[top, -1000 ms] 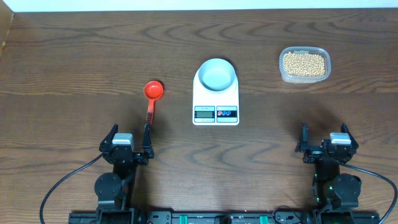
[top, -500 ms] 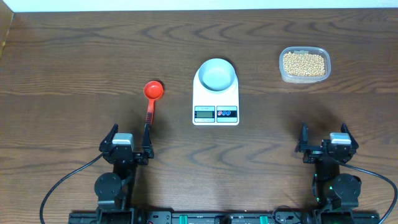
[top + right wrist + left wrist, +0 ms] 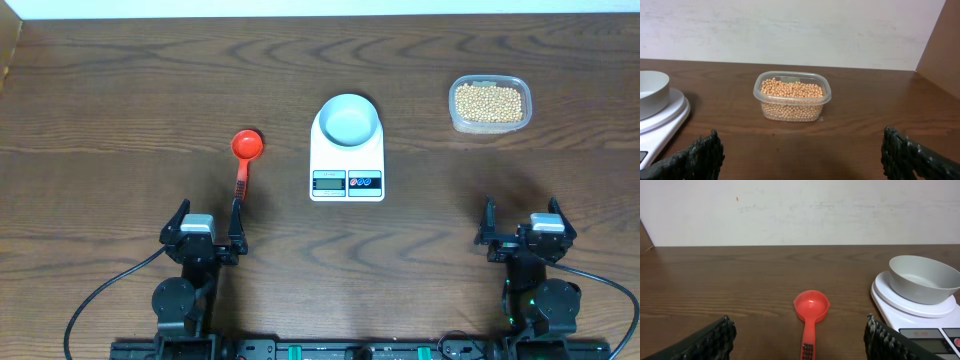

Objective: Scoop item into bowl and weigh 50g on scale

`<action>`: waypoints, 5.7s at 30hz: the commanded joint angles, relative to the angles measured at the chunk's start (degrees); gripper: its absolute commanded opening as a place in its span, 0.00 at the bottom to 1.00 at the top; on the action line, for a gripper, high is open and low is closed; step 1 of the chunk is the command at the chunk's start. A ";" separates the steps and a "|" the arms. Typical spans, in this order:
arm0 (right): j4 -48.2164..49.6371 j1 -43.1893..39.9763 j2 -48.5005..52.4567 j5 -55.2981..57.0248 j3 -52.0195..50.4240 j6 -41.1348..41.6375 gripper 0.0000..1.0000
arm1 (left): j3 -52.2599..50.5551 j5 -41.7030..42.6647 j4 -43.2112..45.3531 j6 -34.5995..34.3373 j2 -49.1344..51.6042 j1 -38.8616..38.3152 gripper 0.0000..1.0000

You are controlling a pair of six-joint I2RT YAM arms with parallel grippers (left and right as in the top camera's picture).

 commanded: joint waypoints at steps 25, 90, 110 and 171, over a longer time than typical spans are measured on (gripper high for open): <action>-0.26 -0.28 -0.13 -0.46 -0.04 -0.70 0.99 | -0.66 1.18 -2.32 0.15 0.07 0.28 0.85; -0.26 -0.28 -0.11 -0.46 -0.04 -0.70 0.99 | 58.53 1.38 -38.23 -2.27 54.93 0.31 0.85; -0.26 -0.28 -0.11 -0.46 -0.04 -0.70 0.99 | 78.75 0.72 -43.67 2.54 94.42 0.50 0.85; -0.26 -0.28 -0.11 -0.46 -0.04 -0.70 0.99 | 78.20 -0.55 -35.01 3.34 115.47 2.43 0.85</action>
